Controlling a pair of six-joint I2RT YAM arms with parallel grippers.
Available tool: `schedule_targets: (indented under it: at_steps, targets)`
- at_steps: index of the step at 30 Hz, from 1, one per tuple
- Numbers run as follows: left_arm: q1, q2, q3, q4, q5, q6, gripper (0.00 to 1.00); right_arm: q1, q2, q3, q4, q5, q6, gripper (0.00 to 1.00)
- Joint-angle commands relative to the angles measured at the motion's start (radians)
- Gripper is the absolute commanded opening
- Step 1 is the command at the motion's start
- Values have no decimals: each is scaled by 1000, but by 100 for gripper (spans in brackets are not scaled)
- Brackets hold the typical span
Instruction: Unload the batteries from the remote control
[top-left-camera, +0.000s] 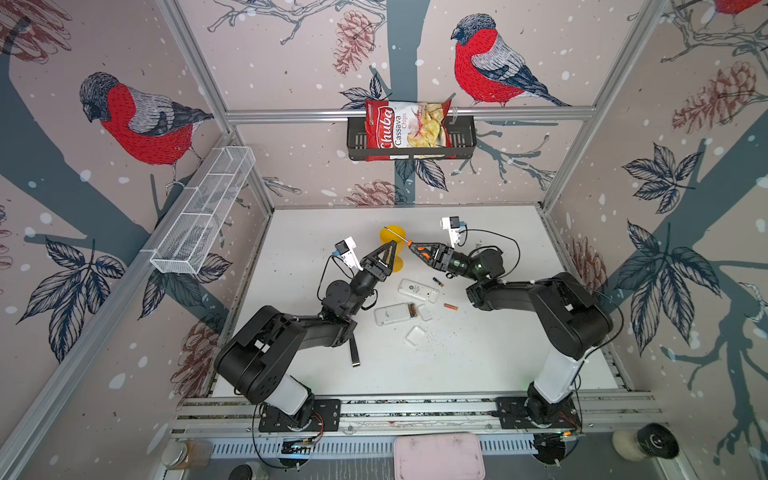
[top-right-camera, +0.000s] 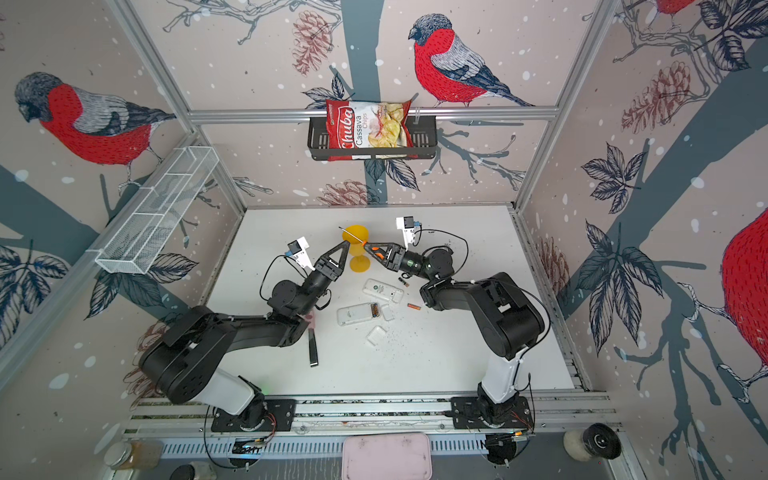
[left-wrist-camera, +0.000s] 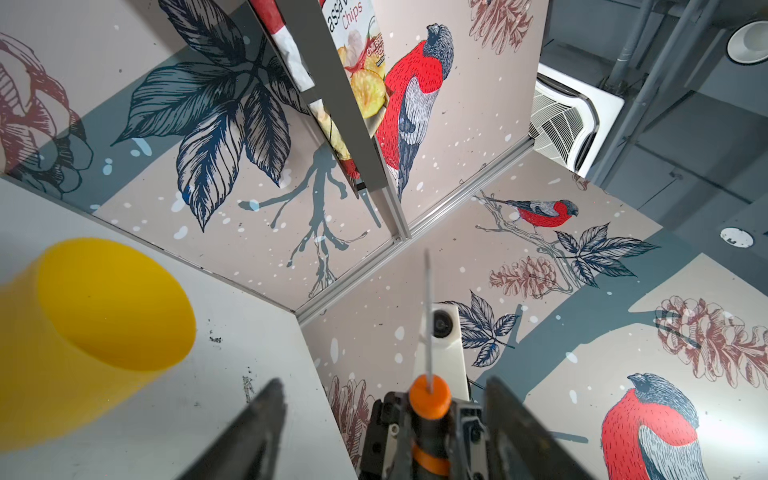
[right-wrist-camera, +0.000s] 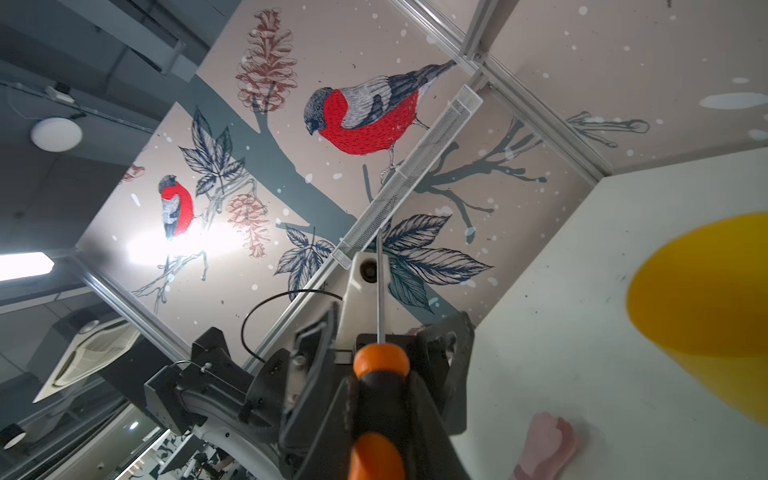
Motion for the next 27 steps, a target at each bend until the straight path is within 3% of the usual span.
schedule_targets:
  at_steps: [1,6,9,20,27]
  targets:
    - [0,-66,-36,-43,-31,83,98,-24,-75,5,-344,-53,-239,4]
    - [0,-245,-124,-240,-63,164,97,-41,-210,105,-1092,58,-711,4]
    - [0,-359,-173,-409,-83,196,97,-46,-251,141,-1344,139,-851,3]
    - [-65,-624,-219,-944,-132,442,93,9,-287,188,-1714,298,-961,0]
    - [-180,-560,-140,-1186,-203,673,96,18,-314,205,-1801,382,-967,0]
